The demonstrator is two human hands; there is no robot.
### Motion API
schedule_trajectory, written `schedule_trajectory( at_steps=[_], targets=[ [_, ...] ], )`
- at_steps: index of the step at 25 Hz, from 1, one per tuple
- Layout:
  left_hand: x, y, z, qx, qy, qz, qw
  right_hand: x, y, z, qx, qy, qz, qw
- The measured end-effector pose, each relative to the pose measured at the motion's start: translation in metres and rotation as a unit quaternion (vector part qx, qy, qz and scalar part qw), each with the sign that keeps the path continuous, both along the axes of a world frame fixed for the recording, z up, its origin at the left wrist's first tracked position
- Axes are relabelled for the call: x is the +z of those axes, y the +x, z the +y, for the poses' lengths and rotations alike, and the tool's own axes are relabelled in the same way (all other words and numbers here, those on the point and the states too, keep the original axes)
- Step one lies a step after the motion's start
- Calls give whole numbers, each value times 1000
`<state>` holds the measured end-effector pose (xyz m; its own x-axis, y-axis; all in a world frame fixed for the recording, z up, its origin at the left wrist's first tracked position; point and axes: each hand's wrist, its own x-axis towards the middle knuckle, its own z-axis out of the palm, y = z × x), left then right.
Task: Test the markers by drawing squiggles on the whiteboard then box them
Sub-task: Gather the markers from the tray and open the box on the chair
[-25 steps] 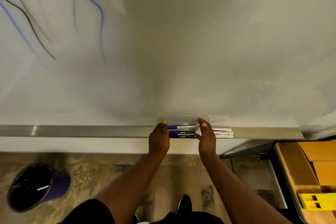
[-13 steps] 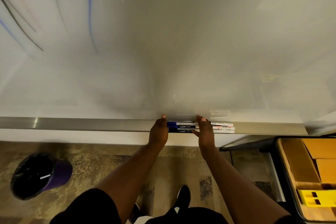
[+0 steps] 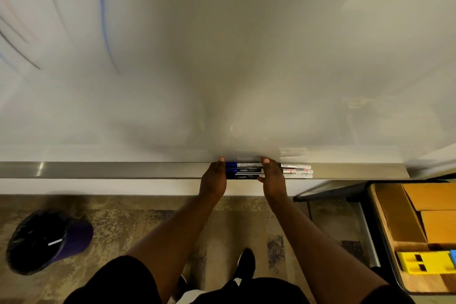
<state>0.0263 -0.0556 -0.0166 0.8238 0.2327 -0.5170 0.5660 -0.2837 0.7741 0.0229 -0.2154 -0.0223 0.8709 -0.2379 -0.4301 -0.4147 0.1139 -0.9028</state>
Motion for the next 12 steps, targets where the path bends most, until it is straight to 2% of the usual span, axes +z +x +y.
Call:
schedule_trajectory(
  at_steps=[8,12],
  targets=[
    [4,-1,1,-21,17,-8,1000,-12,-2,-9,32,-72,-20,997],
    [7,-10,0,-119,127,-48,983,6,-14,-11,60,-106,-54,991]
  ],
)
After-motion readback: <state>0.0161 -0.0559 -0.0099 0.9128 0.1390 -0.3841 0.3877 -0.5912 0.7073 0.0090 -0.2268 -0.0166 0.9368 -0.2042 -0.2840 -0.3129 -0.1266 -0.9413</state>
